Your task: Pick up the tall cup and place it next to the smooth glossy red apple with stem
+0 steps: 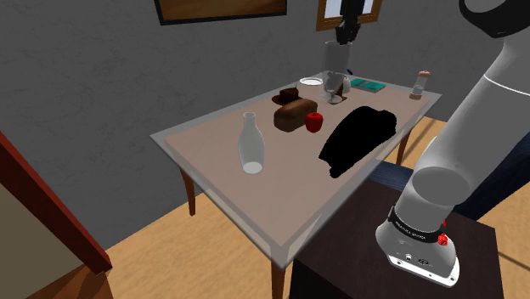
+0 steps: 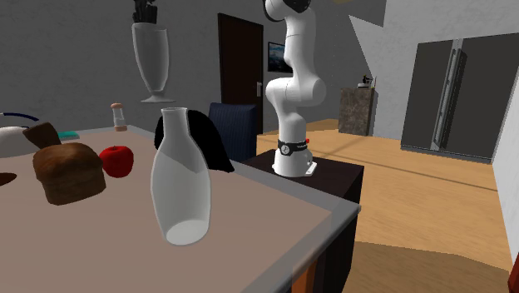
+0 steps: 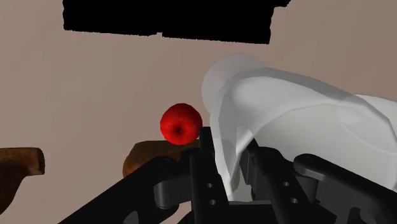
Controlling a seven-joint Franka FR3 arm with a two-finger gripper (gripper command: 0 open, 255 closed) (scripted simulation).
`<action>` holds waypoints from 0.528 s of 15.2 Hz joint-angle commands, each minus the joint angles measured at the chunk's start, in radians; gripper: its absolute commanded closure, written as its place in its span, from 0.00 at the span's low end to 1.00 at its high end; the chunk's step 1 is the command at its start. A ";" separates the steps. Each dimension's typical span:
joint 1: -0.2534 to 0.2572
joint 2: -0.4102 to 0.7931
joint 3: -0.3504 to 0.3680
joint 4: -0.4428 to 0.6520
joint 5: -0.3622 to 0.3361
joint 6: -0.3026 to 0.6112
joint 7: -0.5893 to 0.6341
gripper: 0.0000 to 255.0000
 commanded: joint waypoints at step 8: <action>-0.001 -0.036 0.004 -0.158 -0.015 0.127 0.015 1.00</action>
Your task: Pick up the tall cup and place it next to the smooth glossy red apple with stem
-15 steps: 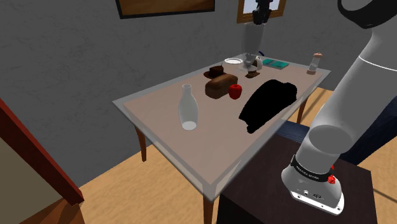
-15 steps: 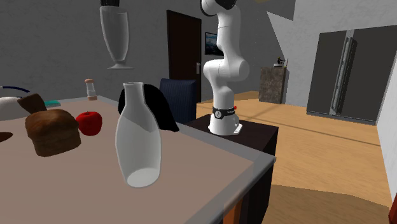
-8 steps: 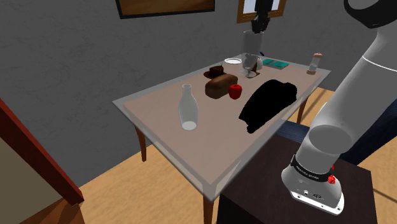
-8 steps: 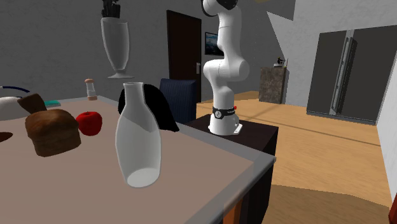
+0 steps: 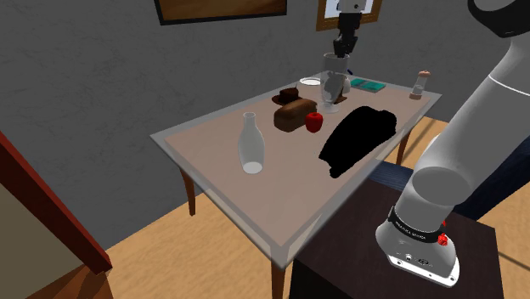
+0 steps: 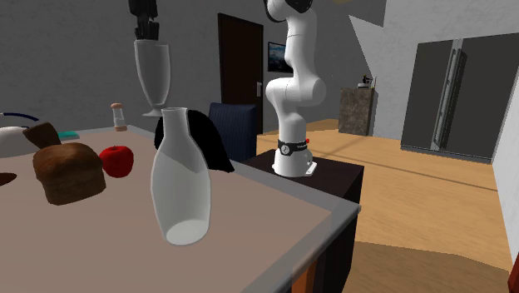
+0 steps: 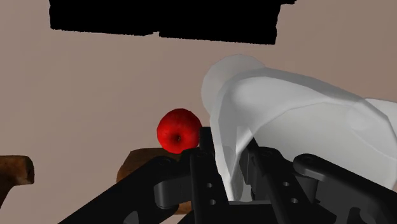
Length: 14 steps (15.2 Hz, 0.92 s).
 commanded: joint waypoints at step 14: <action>-0.006 -0.014 -0.007 -0.215 -0.010 0.204 0.007 1.00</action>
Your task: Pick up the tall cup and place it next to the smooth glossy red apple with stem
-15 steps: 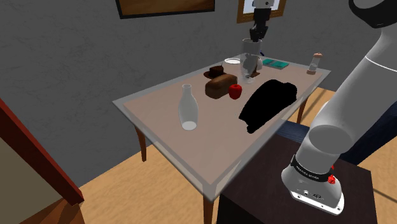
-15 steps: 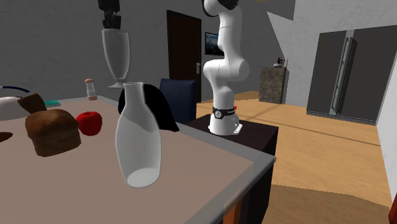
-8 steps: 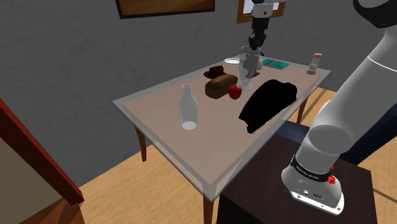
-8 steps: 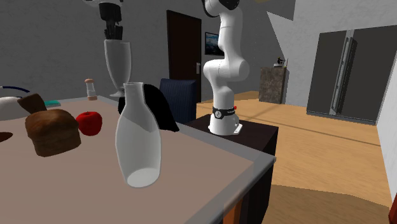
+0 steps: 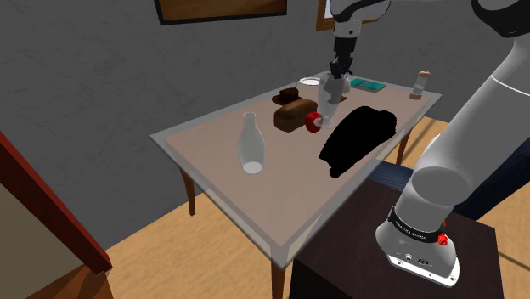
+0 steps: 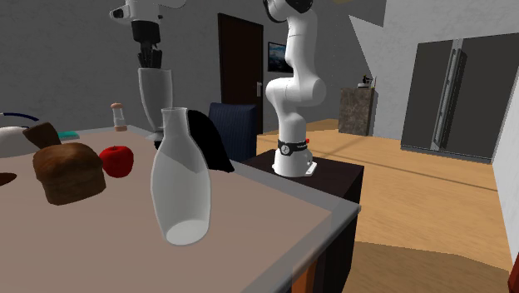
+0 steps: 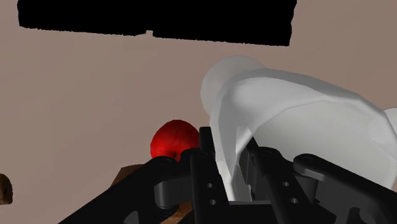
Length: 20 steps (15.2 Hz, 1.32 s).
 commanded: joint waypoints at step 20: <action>-0.005 0.068 -0.025 -0.220 0.022 0.284 -0.021 1.00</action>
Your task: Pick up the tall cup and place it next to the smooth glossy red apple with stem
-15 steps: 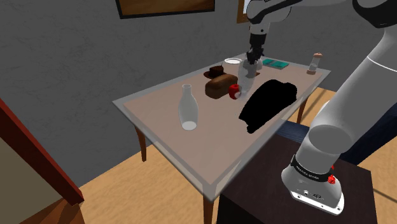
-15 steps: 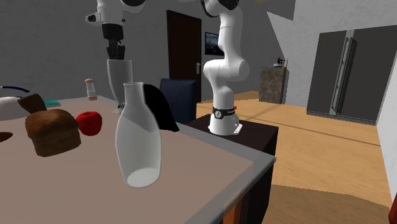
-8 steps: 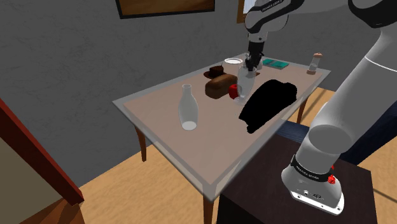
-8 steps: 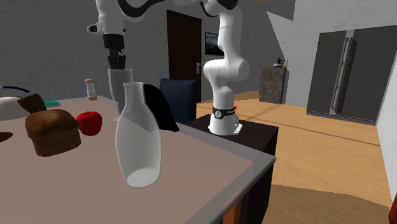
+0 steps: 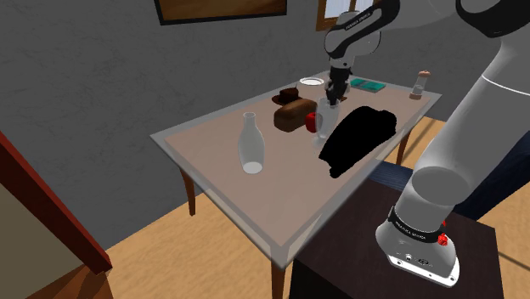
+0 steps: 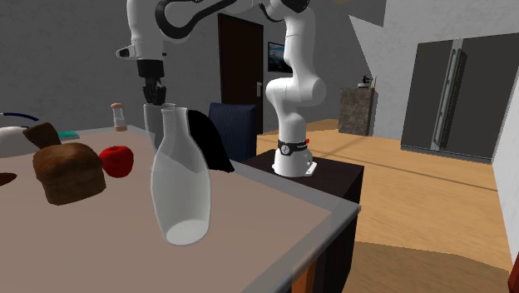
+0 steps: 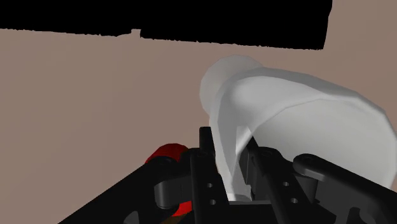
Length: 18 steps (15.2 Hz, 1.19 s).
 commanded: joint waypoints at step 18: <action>0.001 -0.031 0.008 0.071 -0.011 -0.098 0.010 0.00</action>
